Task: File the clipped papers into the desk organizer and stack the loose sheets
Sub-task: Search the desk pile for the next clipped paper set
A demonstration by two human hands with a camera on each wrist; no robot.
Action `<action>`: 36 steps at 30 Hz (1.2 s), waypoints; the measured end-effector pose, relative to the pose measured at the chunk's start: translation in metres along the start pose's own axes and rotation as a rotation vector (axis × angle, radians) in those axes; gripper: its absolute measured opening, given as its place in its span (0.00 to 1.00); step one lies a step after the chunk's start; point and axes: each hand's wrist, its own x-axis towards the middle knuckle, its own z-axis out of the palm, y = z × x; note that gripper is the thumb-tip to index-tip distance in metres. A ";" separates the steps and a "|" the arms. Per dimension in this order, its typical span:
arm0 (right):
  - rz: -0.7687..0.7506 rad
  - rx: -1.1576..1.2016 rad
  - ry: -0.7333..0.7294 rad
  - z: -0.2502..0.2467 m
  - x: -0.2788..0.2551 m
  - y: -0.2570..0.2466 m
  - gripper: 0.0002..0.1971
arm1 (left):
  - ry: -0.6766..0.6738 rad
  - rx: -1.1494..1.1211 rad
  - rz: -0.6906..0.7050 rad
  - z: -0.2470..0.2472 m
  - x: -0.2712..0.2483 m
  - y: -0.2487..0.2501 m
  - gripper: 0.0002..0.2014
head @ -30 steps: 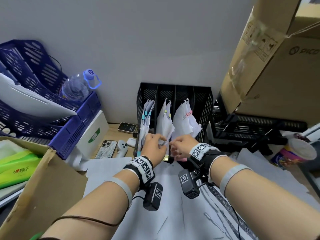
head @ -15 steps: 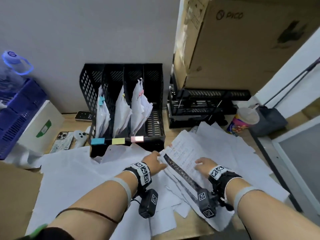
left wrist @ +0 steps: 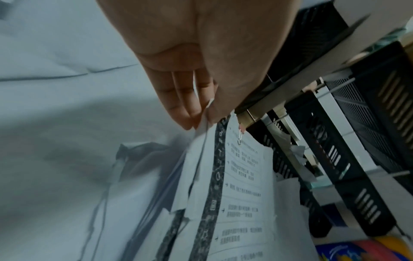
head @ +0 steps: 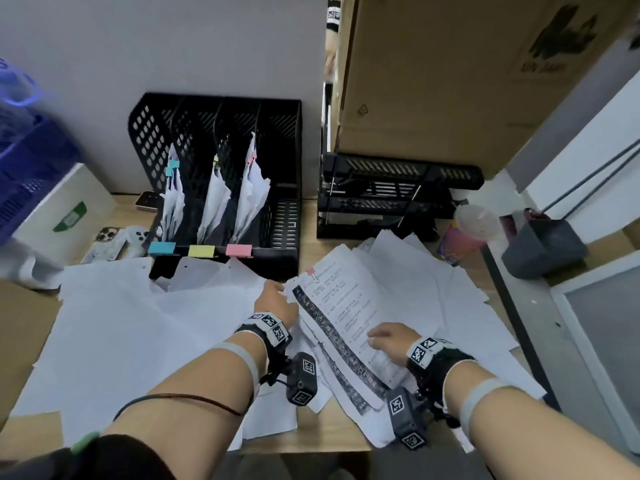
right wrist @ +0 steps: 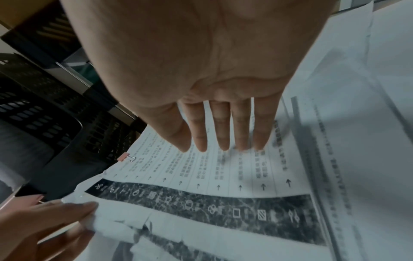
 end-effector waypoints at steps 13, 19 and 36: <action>-0.174 0.189 0.259 -0.039 -0.005 -0.059 0.34 | -0.061 -0.336 0.008 -0.069 -0.058 -0.015 0.09; -0.315 0.154 0.165 -0.027 -0.024 -0.094 0.07 | 0.054 -0.449 0.023 -0.097 -0.076 -0.025 0.05; -0.241 0.261 0.207 -0.026 -0.052 -0.152 0.28 | 0.144 -0.107 0.257 -0.116 -0.084 0.003 0.14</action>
